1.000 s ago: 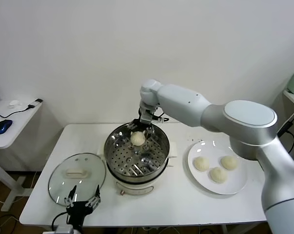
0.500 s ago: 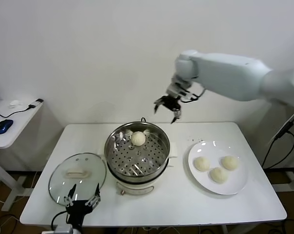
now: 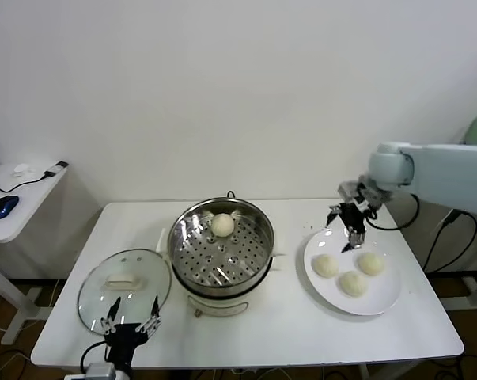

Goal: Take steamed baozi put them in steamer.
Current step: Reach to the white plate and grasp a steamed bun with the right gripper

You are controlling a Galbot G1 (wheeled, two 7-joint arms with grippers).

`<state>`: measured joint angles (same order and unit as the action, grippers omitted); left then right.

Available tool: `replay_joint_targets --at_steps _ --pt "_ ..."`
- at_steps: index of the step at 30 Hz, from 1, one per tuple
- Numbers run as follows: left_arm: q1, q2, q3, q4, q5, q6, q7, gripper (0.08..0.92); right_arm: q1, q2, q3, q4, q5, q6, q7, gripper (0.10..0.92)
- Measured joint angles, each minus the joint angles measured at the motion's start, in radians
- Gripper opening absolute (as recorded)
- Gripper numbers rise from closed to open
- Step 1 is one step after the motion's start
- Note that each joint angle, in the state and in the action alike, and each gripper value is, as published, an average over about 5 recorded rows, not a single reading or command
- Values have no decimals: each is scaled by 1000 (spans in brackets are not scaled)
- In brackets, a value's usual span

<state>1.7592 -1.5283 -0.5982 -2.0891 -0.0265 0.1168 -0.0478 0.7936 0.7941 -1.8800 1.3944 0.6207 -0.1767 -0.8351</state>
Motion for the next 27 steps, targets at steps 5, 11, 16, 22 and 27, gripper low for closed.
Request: replay_joint_targets --at_steps 5,11,16,22,27 --pt "5 0 1 11 2 -8 -1 823 -115 -9 66 -46 -19 -51 33 823" --pt "8 0 4 13 8 -9 -1 823 -243 1 163 -120 -47 -81 56 823" --pt "3 0 6 18 13 -9 0 823 -325 24 237 -183 -59 -91 62 823" --pt "0 0 7 26 14 -11 0 823 -386 50 291 -239 -69 -98 65 823" --pt "-1 2 5 28 11 -12 -1 823 -415 65 314 -266 -76 -101 65 821"
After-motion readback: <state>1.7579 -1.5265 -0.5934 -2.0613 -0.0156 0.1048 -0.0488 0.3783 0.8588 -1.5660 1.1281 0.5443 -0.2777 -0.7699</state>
